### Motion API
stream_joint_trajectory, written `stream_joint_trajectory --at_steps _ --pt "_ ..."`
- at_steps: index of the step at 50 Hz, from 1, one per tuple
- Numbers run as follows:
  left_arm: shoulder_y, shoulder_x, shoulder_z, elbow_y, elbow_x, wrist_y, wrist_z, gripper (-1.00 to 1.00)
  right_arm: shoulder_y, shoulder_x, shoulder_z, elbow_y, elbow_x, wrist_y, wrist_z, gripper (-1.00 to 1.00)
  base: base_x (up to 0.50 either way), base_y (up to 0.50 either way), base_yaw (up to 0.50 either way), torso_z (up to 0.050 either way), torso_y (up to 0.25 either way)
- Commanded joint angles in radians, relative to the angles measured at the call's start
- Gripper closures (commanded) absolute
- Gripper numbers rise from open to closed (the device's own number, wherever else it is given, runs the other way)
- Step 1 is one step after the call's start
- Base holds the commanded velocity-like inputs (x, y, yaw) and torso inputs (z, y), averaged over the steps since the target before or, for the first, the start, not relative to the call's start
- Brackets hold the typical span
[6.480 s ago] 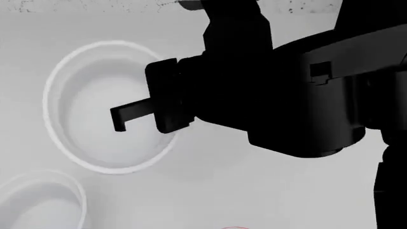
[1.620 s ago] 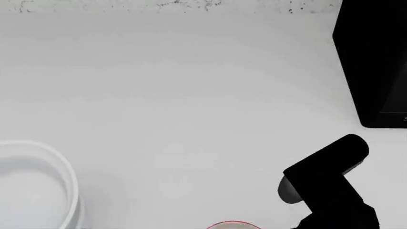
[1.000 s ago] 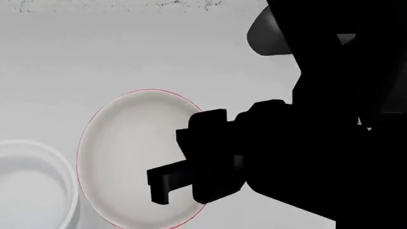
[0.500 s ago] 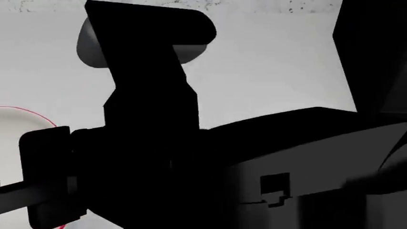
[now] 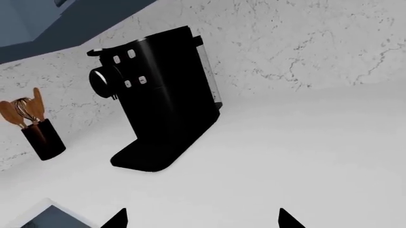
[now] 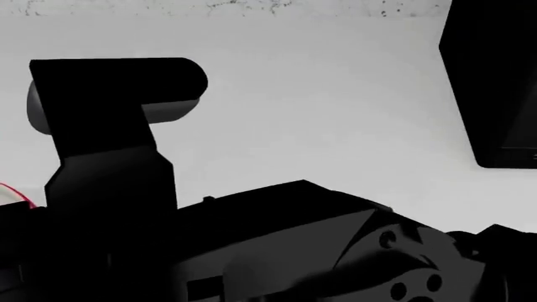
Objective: Stack the bowls from largest to smallest.
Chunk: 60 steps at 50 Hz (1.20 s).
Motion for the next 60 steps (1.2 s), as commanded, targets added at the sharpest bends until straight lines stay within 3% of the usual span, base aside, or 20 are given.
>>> stream_joint_trajectory --at_steps 1,2,4,9,10,15,16,18,19,20,31,32,34,35,43,45,56,57,58,60 --pt "-0.049 -0.083 -0.117 0.005 -0.097 -0.083 -0.078 -1.0 0.004 -0.036 -0.014 0.006 -0.108 -0.016 0.006 1.0 0.0 0.0 0.0 0.0 0.0" --pt "0.037 0.063 0.033 0.005 0.053 0.067 0.069 -1.0 -0.002 -0.029 -0.015 0.009 -0.101 -0.012 0.001 1.0 0.0 0.0 0.0 0.0 0.0" --pt "-0.072 -0.097 -0.091 0.005 -0.088 -0.083 -0.096 -1.0 -0.01 -0.019 -0.024 0.015 -0.121 -0.007 -0.002 1.0 0.0 0.0 0.0 0.0 0.0" --pt "0.037 0.058 0.055 0.005 0.064 0.069 0.072 -1.0 -0.015 -0.013 -0.027 0.012 -0.127 -0.011 0.001 1.0 0.0 0.0 0.0 0.0 0.0" --pt "-0.065 -0.092 -0.095 0.005 -0.086 -0.081 -0.078 -1.0 -0.017 -0.01 -0.028 0.019 -0.129 -0.012 0.0 1.0 0.0 0.0 0.0 0.0 0.0" --pt "0.037 0.067 0.052 0.005 0.069 0.072 0.086 -1.0 -0.035 -0.004 -0.04 0.021 -0.141 -0.011 -0.006 1.0 0.0 0.0 0.0 0.0 0.0" --pt "-0.063 -0.083 -0.098 0.005 -0.081 -0.078 -0.064 -1.0 -0.043 -0.002 -0.045 0.02 -0.143 -0.01 -0.007 1.0 0.0 0.0 0.0 0.0 0.0" --pt "0.037 0.069 0.051 0.005 0.072 0.073 0.09 -1.0 -0.051 -0.001 -0.052 0.028 -0.149 -0.007 -0.014 1.0 0.0 0.0 0.0 0.0 0.0" --pt "-0.056 -0.081 -0.099 0.005 -0.078 -0.077 -0.06 -1.0 -0.054 -0.002 -0.057 0.035 -0.154 -0.006 -0.017 1.0 0.0 0.0 0.0 0.0 0.0" --pt "0.037 0.069 0.048 0.005 0.07 0.073 0.09 -1.0 -0.058 -0.003 -0.061 0.041 -0.159 -0.006 -0.018 1.0 0.0 0.0 0.0 0.0 0.0" --pt "-0.095 -0.107 -0.05 0.005 -0.058 -0.077 -0.097 -1.0 -0.092 -0.017 -0.095 0.082 -0.193 -0.004 -0.039 1.0 0.0 0.0 0.0 0.0 0.0" --pt "0.037 0.043 0.1 0.005 0.092 0.073 0.053 -1.0 -0.092 -0.018 -0.095 0.082 -0.193 -0.004 -0.039 1.0 0.0 0.0 0.0 0.0 0.0" --pt "-0.097 -0.108 -0.046 0.005 -0.055 -0.077 -0.099 -1.0 -0.096 -0.019 -0.097 0.08 -0.195 -0.005 -0.04 1.0 0.0 0.0 0.0 0.0 0.0" --pt "0.037 0.039 0.104 0.005 0.095 0.073 0.048 -1.0 -0.1 -0.021 -0.1 0.078 -0.198 -0.006 -0.04 1.0 0.0 0.0 0.0 0.0 0.0" --pt "-0.113 -0.129 -0.005 0.005 -0.036 -0.074 -0.128 -1.0 -0.11 -0.042 -0.116 0.096 -0.204 -0.01 -0.041 1.0 0.0 0.0 0.0 0.0 0.003" --pt "0.037 0.038 0.125 0.005 0.107 0.079 0.042 -1.0 -0.114 -0.051 -0.121 0.107 -0.209 -0.013 -0.041 1.0 0.0 0.0 0.0 0.0 0.0" --pt "0.037 -0.015 0.173 0.005 0.117 0.068 -0.026 -1.0 -0.126 -0.06 -0.141 0.128 -0.24 -0.01 -0.055 1.0 0.0 0.0 0.0 0.0 0.0" --pt "0.037 -0.014 0.177 0.005 0.112 0.066 -0.024 -1.0 -0.125 -0.06 -0.142 0.127 -0.238 -0.008 -0.055 -1.0 0.0 0.0 0.0 0.0 0.0" --pt "-0.113 -0.164 0.027 0.005 -0.038 -0.084 -0.174 -1.0 -0.123 -0.059 -0.139 0.122 -0.238 -0.01 -0.051 -1.0 0.0 0.0 0.0 0.0 0.0" --pt "0.037 0.005 0.152 0.005 0.107 0.069 0.002 -1.0 -0.119 -0.058 -0.138 0.111 -0.235 -0.008 -0.048 -1.0 0.0 0.0 0.0 0.0 0.0"
